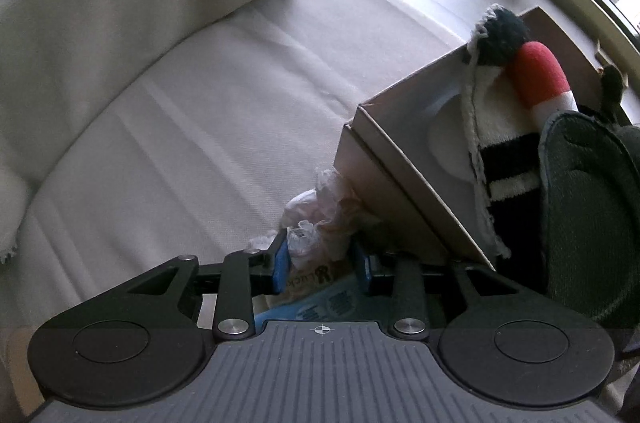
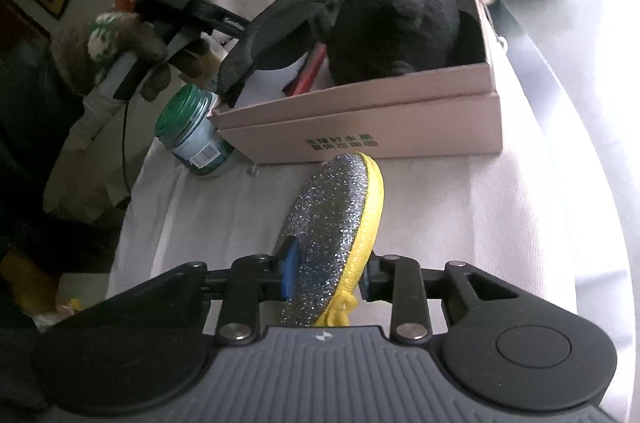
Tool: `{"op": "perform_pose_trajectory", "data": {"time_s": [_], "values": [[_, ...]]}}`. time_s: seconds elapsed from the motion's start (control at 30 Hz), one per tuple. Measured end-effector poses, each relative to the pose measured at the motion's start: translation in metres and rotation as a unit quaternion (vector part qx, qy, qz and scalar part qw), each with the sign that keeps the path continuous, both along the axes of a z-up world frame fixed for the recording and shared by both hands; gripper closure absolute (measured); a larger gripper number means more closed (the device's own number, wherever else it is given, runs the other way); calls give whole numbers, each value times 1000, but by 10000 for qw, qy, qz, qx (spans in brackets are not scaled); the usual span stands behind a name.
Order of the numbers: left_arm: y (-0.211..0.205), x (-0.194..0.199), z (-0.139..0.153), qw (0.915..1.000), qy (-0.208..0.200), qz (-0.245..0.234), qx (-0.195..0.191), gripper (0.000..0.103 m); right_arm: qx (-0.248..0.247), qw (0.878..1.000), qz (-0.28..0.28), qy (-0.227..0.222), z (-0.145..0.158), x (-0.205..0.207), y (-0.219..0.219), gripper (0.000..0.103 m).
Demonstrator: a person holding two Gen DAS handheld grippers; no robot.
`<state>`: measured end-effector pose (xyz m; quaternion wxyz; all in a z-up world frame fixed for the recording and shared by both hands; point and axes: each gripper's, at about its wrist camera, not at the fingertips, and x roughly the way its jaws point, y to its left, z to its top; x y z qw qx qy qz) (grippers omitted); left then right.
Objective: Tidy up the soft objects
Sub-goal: 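Carry the glittery pad into the pink box and open the right gripper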
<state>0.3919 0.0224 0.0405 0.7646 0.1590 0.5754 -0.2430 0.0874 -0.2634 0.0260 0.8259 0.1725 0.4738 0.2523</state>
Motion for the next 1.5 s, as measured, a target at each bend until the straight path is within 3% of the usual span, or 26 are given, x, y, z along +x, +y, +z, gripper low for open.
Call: {"op": "perform_pose_trajectory", "data": {"time_s": [0.03, 0.17, 0.43, 0.63, 0.83, 1.0, 1.07, 1.13, 1.23, 1.33, 1.5], "values": [[0, 0, 1, 10000, -8, -4, 13, 67, -68, 10000, 24, -57, 3, -1, 3, 74], [4, -13, 6, 9996, -226, 47, -133, 89, -216, 9994, 82, -251, 15, -7, 11, 80], [33, -48, 50, 9928, -791, 155, -886, 92, -375, 9968, 93, -700, 55, -18, 14, 88], [65, -86, 93, 9820, -1110, 315, -1497, 92, -468, 9928, 133, -1092, 90, -25, 23, 89], [74, -129, 147, 9624, -1324, 176, -2365, 92, -641, 9866, -51, -1498, 134, -28, 26, 89], [41, -135, 178, 9364, -1356, -50, -3236, 91, -1289, 9648, -616, -2210, 184, -25, 11, 89], [17, -127, 174, 9317, -1260, -114, -3404, 90, -1442, 9571, -809, -2380, 197, -19, 5, 89], [-8, -113, 156, 9333, -1088, -16, -3421, 86, -1535, 9511, -964, -2500, 204, -12, 0, 89], [-36, -83, 111, 9502, -613, 572, -3000, 86, -1663, 9462, -1105, -2545, 202, -1, -5, 89], [-45, -72, 67, 9657, -268, 789, -2460, 86, -1759, 9476, -1196, -2383, 192, 12, -10, 89], [-47, -76, 56, 9715, -505, 629, -2229, 83, -1936, 9441, -1209, -2378, 179, 53, -5, 89]]}}
